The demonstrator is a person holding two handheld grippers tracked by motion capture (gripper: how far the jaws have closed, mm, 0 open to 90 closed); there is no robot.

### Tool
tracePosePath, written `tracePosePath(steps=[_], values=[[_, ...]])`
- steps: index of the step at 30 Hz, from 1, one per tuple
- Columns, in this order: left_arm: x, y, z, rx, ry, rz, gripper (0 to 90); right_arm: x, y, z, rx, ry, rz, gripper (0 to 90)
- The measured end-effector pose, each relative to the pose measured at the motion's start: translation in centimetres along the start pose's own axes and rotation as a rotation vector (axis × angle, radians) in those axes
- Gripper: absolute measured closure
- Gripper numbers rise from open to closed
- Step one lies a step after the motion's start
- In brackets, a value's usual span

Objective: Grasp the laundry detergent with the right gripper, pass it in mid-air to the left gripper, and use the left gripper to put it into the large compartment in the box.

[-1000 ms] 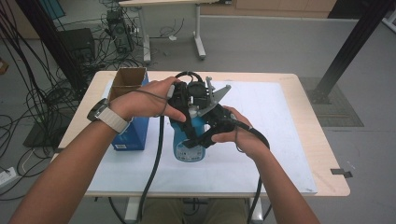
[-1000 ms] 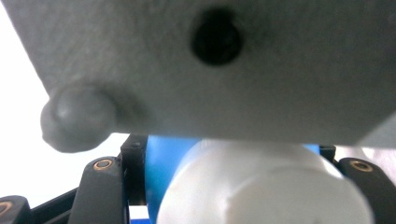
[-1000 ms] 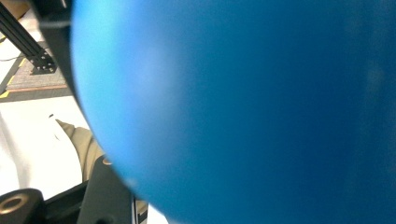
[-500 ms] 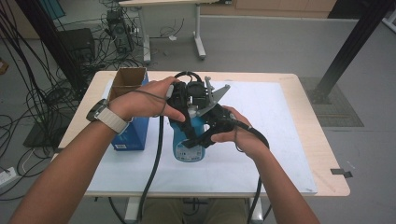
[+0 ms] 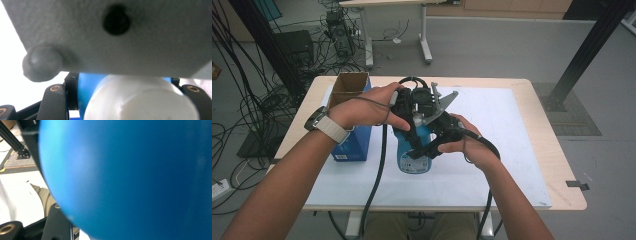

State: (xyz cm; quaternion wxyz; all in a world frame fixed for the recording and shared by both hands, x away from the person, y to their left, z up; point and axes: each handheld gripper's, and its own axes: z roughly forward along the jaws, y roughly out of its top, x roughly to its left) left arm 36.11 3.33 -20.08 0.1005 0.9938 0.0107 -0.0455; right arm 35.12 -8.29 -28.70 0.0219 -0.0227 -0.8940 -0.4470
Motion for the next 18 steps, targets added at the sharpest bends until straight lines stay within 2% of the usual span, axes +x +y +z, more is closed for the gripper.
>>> tracePosePath(steps=[4,6,10,12,13,15,16,17,18], values=[[-0.02,-0.04,0.01,-0.002,0.001,-0.001,38.5,0.00,0.01,0.01,0.001,0.001,0.000,43.5],[-0.01,-0.06,0.01,-0.002,0.001,-0.002,38.5,0.13,0.06,-0.01,0.006,0.000,0.016,43.5],[-0.03,-0.17,-0.01,-0.004,0.002,-0.003,38.5,-0.01,0.07,0.09,0.002,0.002,-0.002,43.5],[-0.03,-0.24,-0.02,-0.006,0.003,-0.003,38.5,0.17,0.16,0.06,0.013,0.000,0.023,43.5],[-0.02,-0.28,-0.01,-0.007,0.003,-0.004,38.5,0.03,0.12,0.12,0.008,0.000,0.003,43.5],[-0.01,-0.36,0.01,-0.007,0.002,-0.005,38.5,-0.03,0.17,0.22,0.005,0.004,-0.002,43.5],[-0.01,-0.40,0.02,-0.008,0.003,-0.006,38.5,0.15,0.24,0.20,0.013,0.003,0.022,43.5],[0.00,-0.42,0.03,-0.008,0.002,-0.006,38.5,-0.04,0.18,0.28,0.006,0.004,-0.003,43.5],[0.00,-0.45,0.05,-0.009,0.002,-0.007,38.5,-0.08,0.17,0.33,0.003,0.006,-0.007,43.5]])
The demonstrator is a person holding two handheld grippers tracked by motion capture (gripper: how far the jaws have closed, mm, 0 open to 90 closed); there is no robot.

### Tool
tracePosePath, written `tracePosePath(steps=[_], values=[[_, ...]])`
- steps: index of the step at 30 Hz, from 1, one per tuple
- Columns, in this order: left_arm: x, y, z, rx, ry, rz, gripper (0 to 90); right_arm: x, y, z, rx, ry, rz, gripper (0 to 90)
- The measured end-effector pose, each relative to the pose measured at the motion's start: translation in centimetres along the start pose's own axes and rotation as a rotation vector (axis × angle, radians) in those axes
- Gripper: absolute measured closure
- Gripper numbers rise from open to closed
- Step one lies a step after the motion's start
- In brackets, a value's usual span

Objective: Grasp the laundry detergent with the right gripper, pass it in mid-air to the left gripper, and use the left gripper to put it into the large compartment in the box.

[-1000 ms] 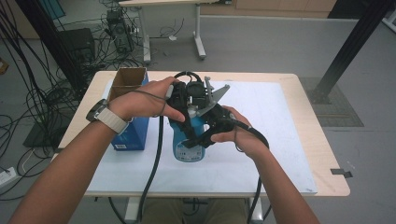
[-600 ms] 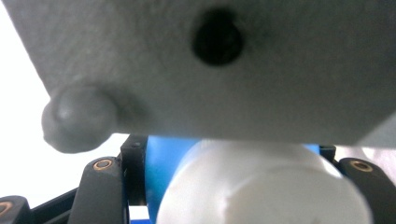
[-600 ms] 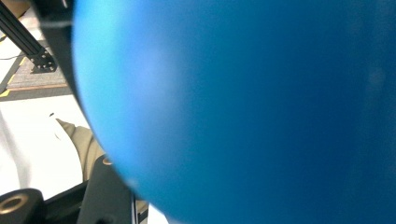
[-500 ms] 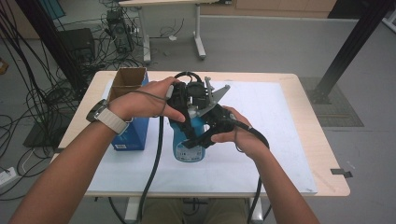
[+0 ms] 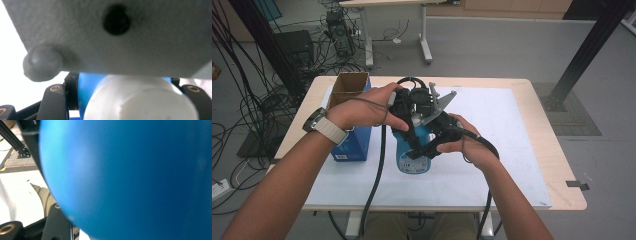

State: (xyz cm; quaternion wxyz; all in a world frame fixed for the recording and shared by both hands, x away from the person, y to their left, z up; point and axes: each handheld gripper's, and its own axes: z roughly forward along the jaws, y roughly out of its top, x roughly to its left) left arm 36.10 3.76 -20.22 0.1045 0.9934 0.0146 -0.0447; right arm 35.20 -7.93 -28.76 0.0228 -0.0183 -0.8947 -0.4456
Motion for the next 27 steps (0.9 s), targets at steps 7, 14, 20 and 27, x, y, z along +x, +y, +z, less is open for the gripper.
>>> tracePosePath(steps=[7,14,20,27], values=[[0.05,-0.11,0.02,0.000,-0.003,-0.001,38.5,0.15,0.07,0.03,0.013,0.002,0.026,43.5],[0.05,-0.12,0.06,-0.001,-0.004,0.000,38.5,0.10,0.03,0.05,0.013,0.003,0.020,43.5],[0.04,-0.10,0.12,-0.003,-0.005,-0.001,38.5,0.14,-0.02,0.04,0.015,0.004,0.024,43.5],[0.09,-0.15,0.20,-0.005,-0.007,-0.001,38.5,0.12,-0.07,0.08,0.016,0.005,0.025,43.5]])
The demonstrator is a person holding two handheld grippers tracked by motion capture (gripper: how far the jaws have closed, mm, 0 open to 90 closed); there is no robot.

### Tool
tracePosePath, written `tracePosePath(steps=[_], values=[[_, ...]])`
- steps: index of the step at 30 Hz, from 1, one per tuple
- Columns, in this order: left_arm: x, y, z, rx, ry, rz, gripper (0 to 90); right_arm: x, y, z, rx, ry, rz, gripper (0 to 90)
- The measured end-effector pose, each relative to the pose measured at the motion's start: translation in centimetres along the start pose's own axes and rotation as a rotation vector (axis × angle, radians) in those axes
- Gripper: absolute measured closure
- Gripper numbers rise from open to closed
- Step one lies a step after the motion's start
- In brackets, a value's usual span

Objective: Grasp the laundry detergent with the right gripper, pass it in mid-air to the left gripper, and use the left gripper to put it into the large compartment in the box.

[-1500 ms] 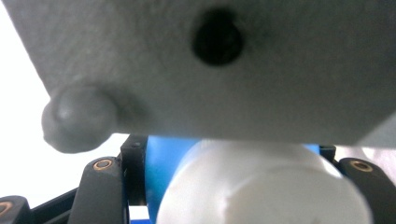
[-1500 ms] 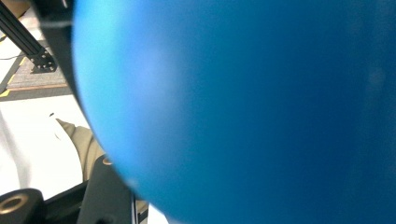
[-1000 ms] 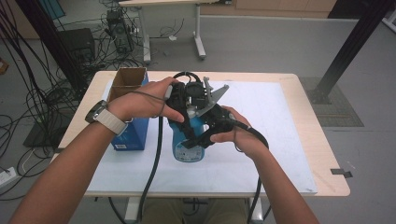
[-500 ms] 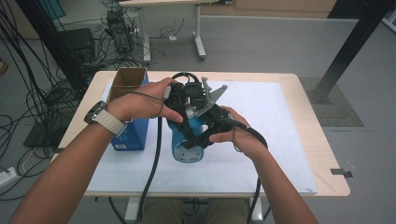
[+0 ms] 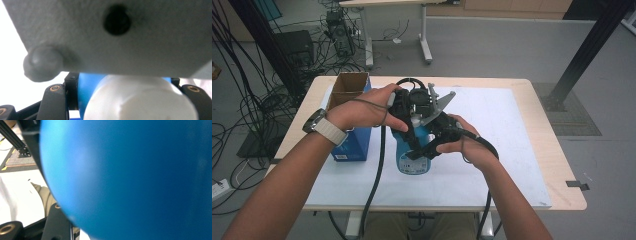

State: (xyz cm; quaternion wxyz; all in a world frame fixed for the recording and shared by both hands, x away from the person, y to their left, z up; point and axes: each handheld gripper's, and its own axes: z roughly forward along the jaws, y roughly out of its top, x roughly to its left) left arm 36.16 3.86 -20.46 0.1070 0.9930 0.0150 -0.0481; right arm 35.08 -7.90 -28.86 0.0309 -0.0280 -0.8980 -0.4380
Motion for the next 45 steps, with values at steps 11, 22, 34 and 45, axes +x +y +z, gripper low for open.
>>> tracePosePath(steps=[11,22,34,45], values=[[0.01,-0.13,-0.02,-0.003,0.001,-0.001,38.4,-0.10,0.07,0.12,-0.002,0.002,-0.012,43.5],[0.04,-0.18,-0.05,-0.004,0.001,-0.004,38.4,-0.20,0.13,0.16,-0.002,0.005,-0.019,43.4],[0.06,-0.14,-0.03,-0.005,0.001,-0.004,38.4,-0.28,0.07,0.14,-0.004,0.004,-0.026,43.4],[-0.02,-0.23,-0.07,-0.007,0.006,-0.003,38.4,-0.27,0.16,0.17,-0.002,0.005,-0.031,43.4]])
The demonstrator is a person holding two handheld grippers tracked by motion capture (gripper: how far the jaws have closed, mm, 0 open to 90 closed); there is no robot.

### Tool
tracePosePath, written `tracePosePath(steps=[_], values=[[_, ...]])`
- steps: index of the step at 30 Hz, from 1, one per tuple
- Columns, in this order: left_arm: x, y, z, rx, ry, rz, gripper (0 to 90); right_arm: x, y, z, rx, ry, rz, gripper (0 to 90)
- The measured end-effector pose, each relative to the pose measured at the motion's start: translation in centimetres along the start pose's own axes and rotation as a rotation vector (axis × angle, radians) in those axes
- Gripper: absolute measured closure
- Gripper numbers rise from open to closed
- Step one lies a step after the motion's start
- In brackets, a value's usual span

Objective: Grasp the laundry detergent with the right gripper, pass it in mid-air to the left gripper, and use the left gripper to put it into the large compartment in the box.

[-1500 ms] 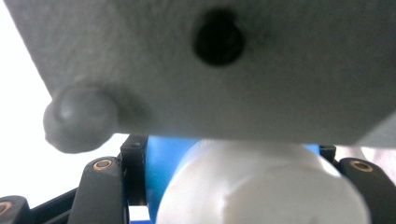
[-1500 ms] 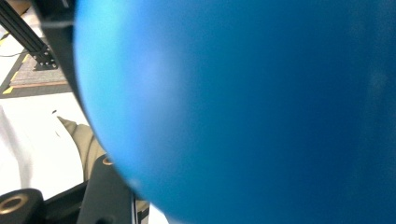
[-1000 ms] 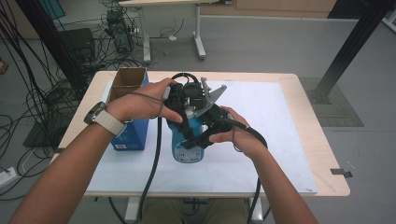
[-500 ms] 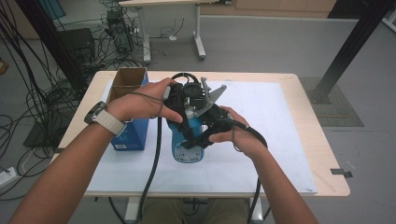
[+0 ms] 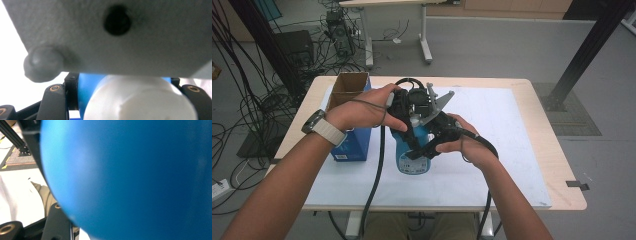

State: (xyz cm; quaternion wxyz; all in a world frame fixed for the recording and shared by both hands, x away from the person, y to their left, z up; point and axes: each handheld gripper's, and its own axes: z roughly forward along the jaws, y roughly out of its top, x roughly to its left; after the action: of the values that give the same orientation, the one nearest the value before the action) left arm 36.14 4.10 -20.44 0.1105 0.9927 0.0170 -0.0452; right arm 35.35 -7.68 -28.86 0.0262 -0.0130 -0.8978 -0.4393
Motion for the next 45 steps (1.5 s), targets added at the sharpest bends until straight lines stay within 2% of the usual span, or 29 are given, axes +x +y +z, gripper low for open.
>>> tracePosePath(steps=[6,7,9,22,23,26,27,29,36,38,41,43,45], values=[[0.0,0.0,0.0,-0.002,0.002,0.004,38.4,0.0,0.0,0.0,-0.002,-0.004,-0.011,43.4],[0.0,0.0,0.0,0.000,0.004,0.004,38.4,0.2,0.1,0.0,0.008,-0.003,0.023,43.4],[-0.1,0.0,0.0,0.000,0.006,0.002,38.4,0.1,0.1,0.0,0.003,-0.003,0.006,43.4],[-0.5,0.0,-0.4,0.007,0.015,-0.002,38.5,0.3,0.2,-0.1,-0.009,0.007,-0.001,43.0],[-0.5,0.0,-0.5,0.007,0.017,0.004,38.5,0.4,0.2,-0.1,-0.007,0.010,0.016,41.9],[-0.4,-0.2,-0.7,0.013,0.038,-0.004,38.4,0.3,-0.2,-0.3,-0.007,0.013,0.020,28.4],[-0.4,-0.3,-0.8,0.010,0.045,-0.010,38.4,0.2,-0.4,-0.5,0.008,0.002,0.013,26.1],[-0.3,-0.5,-1.0,0.011,0.057,-0.022,38.2,0.2,-1.1,-1.2,0.047,-0.012,0.030,22.7],[-0.2,-0.8,-1.6,0.017,0.084,-0.070,38.2,-0.6,-3.2,-4.6,0.162,-0.113,0.141,11.6],[-0.1,-0.8,-2.0,0.025,0.097,-0.094,38.2,-0.7,-3.6,-5.5,0.219,-0.146,0.172,10.8],[-0.1,-0.8,-2.6,0.031,0.112,-0.129,38.2,-0.9,-4.0,-6.4,0.289,-0.166,0.181,10.7],[-0.1,-0.8,-3.0,0.033,0.121,-0.158,38.2,-0.9,-4.3,-7.0,0.337,-0.181,0.188,7.4],[-0.1,-0.7,-3.5,0.041,0.131,-0.179,38.1,-1.0,-4.5,-7.5,0.366,-0.192,0.188,7.2]])
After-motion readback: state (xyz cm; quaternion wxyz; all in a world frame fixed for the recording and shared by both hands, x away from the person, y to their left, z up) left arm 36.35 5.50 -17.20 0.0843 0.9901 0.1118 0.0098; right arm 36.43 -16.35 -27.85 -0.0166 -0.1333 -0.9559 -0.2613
